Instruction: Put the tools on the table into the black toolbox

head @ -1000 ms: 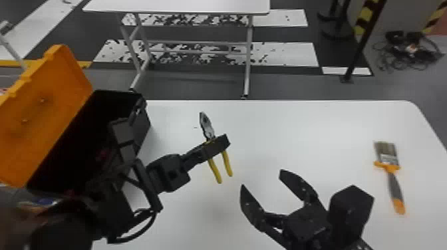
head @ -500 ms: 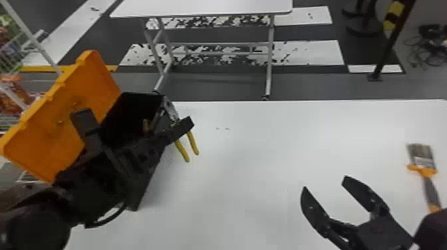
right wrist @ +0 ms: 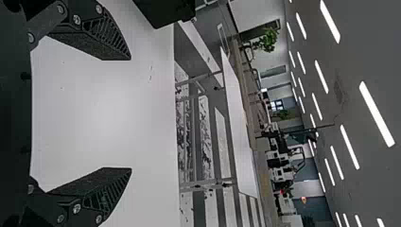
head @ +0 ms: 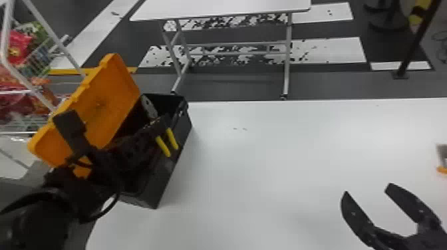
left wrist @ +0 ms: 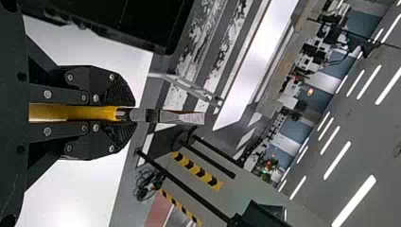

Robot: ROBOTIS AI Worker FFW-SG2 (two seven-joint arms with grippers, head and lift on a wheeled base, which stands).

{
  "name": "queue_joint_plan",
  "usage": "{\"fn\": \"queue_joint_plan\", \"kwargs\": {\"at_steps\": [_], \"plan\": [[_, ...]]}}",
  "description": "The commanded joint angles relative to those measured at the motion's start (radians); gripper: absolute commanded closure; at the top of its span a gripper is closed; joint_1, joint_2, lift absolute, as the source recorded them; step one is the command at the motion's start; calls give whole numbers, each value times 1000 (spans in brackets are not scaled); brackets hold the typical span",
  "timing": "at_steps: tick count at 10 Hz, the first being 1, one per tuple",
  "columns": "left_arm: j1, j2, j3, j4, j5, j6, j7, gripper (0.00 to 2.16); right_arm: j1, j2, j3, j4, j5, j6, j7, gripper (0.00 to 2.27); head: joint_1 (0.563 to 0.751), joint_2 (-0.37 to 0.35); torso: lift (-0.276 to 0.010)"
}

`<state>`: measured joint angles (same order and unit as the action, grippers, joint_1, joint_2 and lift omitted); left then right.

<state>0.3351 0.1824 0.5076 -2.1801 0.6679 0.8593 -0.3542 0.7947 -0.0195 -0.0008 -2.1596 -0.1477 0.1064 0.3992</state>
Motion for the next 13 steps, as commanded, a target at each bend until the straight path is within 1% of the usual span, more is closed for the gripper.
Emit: {"fn": "queue_joint_plan", "kwargs": {"at_steps": [1,2,3,4,5,6,7,8,9,10,11,12,13], "plan": [[5,0,37,6,-44,-19,0,2064,3,0,-28,21,-20,-37,9,201,695,267,-75],[7,-1,48,16,-93,-35,-2,2064,6,1,-51,30,-27,-55,15,201,695,287,-75],[8,-8,49,31,-152,-93,0,2064,12,3,-77,38,-49,-70,26,201,695,300,-75],[8,-11,49,56,-182,-136,4,2037,18,4,-100,47,-69,-107,30,201,695,309,-75],[10,-11,51,86,-194,-188,14,1882,26,10,-120,58,-81,-147,35,201,695,313,-75],[10,-12,49,108,-203,-225,37,1430,28,18,-145,64,-102,-156,47,201,695,316,-75],[10,-17,49,123,-205,-240,44,228,31,20,-169,69,-112,-156,56,201,695,318,-75],[18,-20,49,121,-205,-240,47,-2,31,20,-185,73,-125,-156,61,201,695,316,-75],[33,-26,51,108,-200,-240,41,9,32,20,-189,75,-128,-156,62,201,695,306,-75],[56,-38,49,86,-194,-246,27,29,32,20,-192,75,-133,-156,64,201,695,296,-75],[85,-66,40,65,-191,-271,11,33,32,20,-197,73,-135,-159,64,201,695,290,-75],[116,-89,19,52,-191,-302,0,33,32,20,-211,69,-147,-156,62,201,695,274,-75],[148,-107,-6,52,-192,-360,0,33,31,20,-234,63,-156,-150,61,201,695,248,-75]]}}
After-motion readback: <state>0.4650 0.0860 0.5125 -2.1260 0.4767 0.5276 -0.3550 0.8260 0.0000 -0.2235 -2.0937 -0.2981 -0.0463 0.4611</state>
